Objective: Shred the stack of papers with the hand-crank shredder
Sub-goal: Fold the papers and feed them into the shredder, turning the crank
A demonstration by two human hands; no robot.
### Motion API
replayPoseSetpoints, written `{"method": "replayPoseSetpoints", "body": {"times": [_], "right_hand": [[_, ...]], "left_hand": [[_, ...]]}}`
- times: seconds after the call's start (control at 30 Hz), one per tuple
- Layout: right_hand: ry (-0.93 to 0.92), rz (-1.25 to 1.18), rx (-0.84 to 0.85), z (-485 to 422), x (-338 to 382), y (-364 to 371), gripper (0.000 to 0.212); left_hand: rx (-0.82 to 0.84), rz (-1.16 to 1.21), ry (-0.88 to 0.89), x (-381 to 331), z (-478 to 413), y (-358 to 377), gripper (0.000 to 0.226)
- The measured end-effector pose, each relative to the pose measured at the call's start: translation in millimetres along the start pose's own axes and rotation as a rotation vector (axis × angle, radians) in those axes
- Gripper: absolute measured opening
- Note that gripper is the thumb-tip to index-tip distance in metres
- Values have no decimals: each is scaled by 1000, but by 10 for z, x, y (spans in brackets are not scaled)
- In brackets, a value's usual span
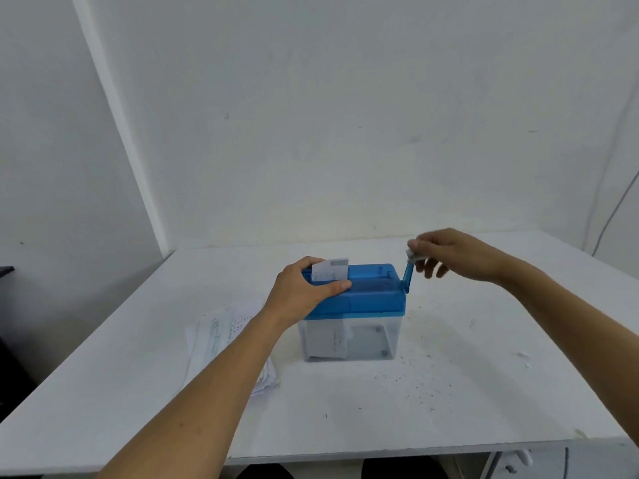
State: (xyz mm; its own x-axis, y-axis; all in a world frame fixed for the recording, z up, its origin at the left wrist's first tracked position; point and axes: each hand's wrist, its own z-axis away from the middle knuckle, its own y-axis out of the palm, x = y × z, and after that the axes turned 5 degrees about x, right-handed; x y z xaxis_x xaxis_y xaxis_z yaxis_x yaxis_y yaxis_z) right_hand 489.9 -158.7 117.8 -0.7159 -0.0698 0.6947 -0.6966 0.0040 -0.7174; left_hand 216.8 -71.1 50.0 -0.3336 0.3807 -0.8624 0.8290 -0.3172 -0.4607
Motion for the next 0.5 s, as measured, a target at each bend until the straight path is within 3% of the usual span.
{"method": "replayPoseSetpoints", "body": {"times": [0.1, 0.23, 0.37, 0.5], "right_hand": [[-37, -53, -226, -206, -50, 136, 16], [19, -137, -409, -436, -140, 412, 19], [137, -82, -435, -527, -361, 719, 34], [245, 3, -246, -415, -534, 930, 26]], "left_hand": [[4, 2, 10, -4, 4, 1, 61], [9, -6, 15, 19, -12, 4, 50], [6, -5, 20, 65, -30, 2, 47], [-5, -5, 23, 77, -34, 16, 44]]}}
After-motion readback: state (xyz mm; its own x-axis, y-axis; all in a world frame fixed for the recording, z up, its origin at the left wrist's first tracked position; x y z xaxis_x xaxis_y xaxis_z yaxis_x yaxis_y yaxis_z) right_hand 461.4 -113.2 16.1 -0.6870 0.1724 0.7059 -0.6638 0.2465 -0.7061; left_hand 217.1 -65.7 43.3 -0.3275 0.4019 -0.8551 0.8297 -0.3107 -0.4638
